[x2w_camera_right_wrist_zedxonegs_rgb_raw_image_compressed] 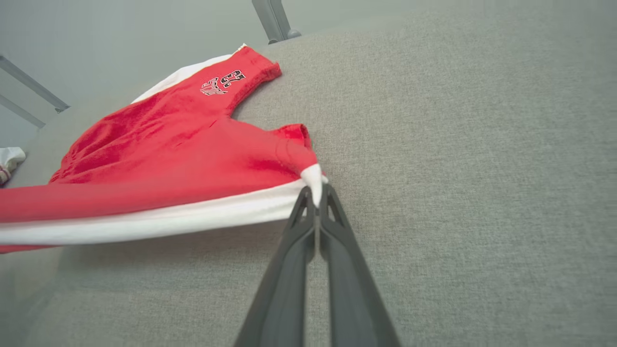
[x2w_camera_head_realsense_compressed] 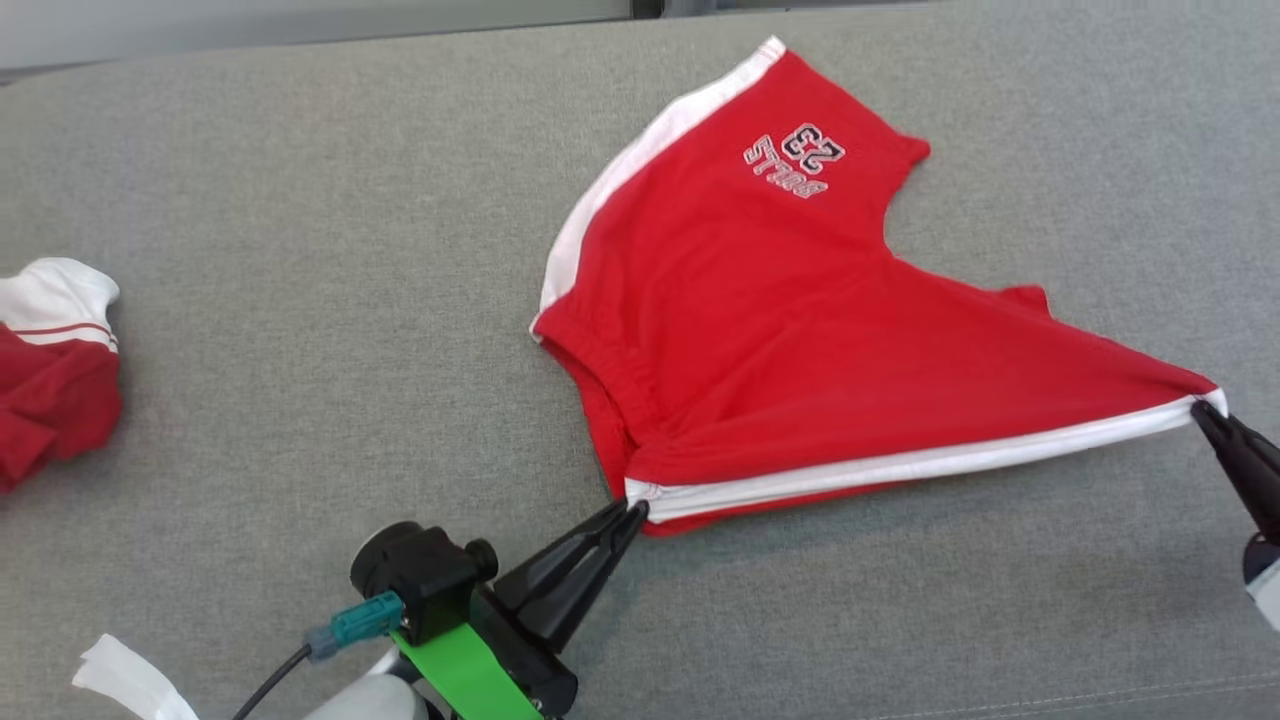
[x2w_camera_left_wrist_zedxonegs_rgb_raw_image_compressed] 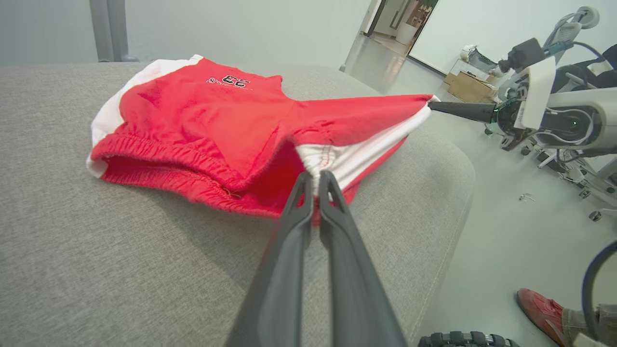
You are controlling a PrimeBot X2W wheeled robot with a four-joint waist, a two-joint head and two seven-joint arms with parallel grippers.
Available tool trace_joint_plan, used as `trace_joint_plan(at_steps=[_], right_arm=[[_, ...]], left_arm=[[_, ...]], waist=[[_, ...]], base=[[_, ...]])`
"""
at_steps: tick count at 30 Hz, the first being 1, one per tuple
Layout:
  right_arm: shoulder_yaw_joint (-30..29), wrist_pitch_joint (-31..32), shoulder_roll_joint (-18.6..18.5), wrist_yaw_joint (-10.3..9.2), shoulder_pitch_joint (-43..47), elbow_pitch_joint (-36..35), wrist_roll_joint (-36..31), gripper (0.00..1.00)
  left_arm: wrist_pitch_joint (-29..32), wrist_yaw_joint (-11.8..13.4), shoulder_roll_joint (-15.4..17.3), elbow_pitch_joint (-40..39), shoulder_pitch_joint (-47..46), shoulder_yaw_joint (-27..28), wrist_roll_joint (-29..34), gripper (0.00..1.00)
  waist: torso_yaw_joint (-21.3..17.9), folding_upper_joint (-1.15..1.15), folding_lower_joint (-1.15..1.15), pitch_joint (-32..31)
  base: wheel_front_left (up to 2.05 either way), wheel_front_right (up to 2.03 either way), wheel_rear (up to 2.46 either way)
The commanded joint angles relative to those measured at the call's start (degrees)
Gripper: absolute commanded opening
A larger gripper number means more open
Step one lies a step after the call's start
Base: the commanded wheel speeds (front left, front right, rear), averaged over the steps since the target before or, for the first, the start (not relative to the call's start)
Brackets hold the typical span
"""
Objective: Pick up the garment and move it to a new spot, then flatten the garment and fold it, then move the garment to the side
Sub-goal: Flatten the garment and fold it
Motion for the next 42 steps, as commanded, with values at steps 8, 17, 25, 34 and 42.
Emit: trace_joint_plan(at_steps=[8, 17, 25, 34, 42], right_arm=[[-8.6, 11.44, 0.3, -0.12, 0.37, -5.5, 1.96, 0.0], [-12.71, 24.8, 3.47, -0.1, -12.5, -2.55, 0.5, 0.0], [-13.2, 35.12, 8.87, -0.08, -29.57, 3.8, -3.02, 0.0], [-11.67, 40.84, 12.84, -0.08, -44.17, 12.05, -10.31, 0.0], [-8.88, 41.04, 14.99, -0.08, -52.44, 17.91, -15.61, 0.0]], left_arm=[[-0.16, 0.0, -1.47, 0.06, -4.39, -3.53, -6.0, 0.0], [-0.16, -0.01, -7.42, 2.74, -12.54, -1.96, -14.61, 0.0], [-0.14, -0.01, -11.59, 4.15, -18.36, 0.99, -21.96, 0.0], [-0.09, -0.01, -13.66, 6.67, -20.52, 3.71, -25.31, 0.0], [-0.09, -0.01, -16.84, 9.81, -20.36, 7.76, -21.78, 0.0]], waist=[[2.66, 0.0, 0.0, -0.55], [6.8, 0.0, 0.0, 4.56], [11.18, 0.0, 0.0, 10.7], [14.93, 0.0, 0.0, 14.81], [17.33, 0.0, 0.0, 17.18]], base=[[0.0, 0.0, 0.0], [0.0, 0.0, 0.0], [0.0, 0.0, 0.0], [0.0, 0.0, 0.0], [0.0, 0.0, 0.0]])
